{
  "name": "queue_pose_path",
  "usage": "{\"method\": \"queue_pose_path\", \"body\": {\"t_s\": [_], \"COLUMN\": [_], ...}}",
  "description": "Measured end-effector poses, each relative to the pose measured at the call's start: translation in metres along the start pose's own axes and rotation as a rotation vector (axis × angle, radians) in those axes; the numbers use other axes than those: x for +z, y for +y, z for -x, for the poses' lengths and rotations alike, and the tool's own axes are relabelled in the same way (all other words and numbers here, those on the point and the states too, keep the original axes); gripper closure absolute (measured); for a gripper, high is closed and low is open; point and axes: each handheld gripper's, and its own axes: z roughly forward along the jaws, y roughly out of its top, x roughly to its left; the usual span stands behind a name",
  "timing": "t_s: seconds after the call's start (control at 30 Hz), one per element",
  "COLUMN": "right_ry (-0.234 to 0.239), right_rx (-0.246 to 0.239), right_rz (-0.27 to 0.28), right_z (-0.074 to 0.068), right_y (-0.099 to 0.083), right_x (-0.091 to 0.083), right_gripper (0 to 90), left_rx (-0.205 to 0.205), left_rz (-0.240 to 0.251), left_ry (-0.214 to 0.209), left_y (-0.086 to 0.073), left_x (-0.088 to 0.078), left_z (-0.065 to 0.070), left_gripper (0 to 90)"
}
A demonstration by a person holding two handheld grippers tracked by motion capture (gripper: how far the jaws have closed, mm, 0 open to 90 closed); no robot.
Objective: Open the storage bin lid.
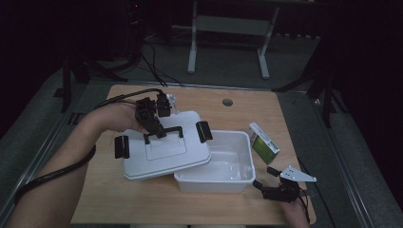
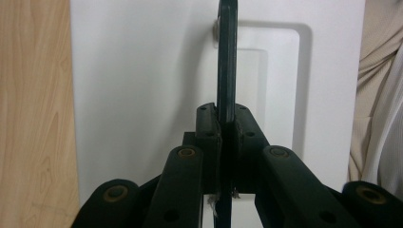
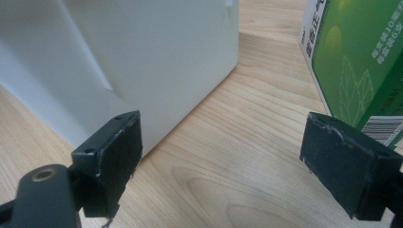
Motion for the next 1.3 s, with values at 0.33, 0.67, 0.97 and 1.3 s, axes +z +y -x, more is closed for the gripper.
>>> {"method": "queue_pose_path", "body": {"t_s": [0.33,0.67,0.97,1.3], "right_ry": [0.002,0.002,0.002,0.001], "right_rx": [-0.001,0.002,0.003,0.006], "right_rz": [-0.002,-0.003,-0.001,-0.006], "right_z": [0.000,-0.001,-0.001,-0.002], "right_y": [0.000,0.000,0.000,0.001], "right_x": [0.001,0.001,0.001,0.002], "right_gripper": [13.5,13.5,13.5,13.7], "left_rx": [-0.077,-0.137,-0.188,-0.231], "left_rz": [0.013,0.016,0.033,0.019], "left_ry": [0.017,0.020,0.021,0.034], "left_y": [-0.040,-0.072,-0.103,-0.127], "left_x": [-0.012,-0.012,-0.009,0.017], "left_z": [-0.007,-0.012,-0.014,-0.020], "left_gripper": [84.0,84.0,84.0,84.0]}}
